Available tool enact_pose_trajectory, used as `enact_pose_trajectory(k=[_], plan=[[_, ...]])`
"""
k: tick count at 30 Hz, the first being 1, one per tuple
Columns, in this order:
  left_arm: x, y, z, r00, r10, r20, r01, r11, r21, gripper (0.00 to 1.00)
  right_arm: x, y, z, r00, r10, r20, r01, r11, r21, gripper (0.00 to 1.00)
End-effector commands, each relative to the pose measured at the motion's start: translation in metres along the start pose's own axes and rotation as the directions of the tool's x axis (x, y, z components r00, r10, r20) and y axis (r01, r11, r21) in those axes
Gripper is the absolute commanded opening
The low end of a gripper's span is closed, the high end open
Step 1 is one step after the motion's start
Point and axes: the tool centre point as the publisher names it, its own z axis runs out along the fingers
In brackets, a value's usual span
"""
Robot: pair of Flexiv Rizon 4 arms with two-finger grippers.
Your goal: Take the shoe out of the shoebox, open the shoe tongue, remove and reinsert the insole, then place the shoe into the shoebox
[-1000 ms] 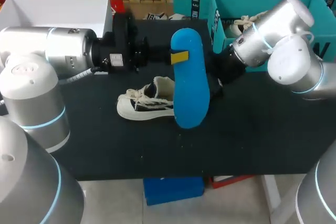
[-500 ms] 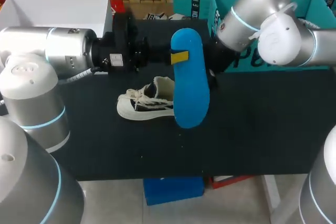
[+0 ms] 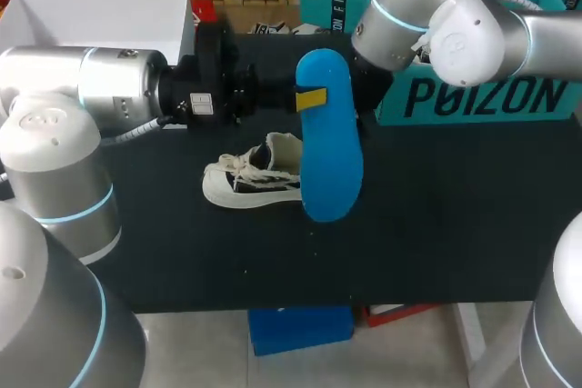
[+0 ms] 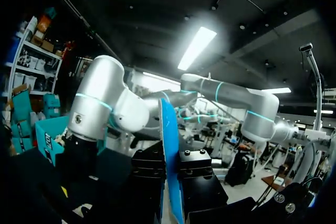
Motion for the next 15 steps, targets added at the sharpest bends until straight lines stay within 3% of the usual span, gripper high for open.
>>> enact_pose_trajectory(k=[1, 15], plan=[[0.001, 0.001, 0.002, 1.0, 0.001, 0.007, -0.001, 1.0, 0.003, 0.0, -0.005, 0.008, 0.003, 1.0, 0.016, -0.003, -0.016, 0.993, 0.121, 1.0], [0.001, 0.001, 0.002, 1.0, 0.001, 0.007, -0.001, 1.0, 0.003, 0.0, -0.005, 0.018, 0.01, 1.0, 0.014, 0.003, -0.014, 0.983, 0.181, 1.0]])
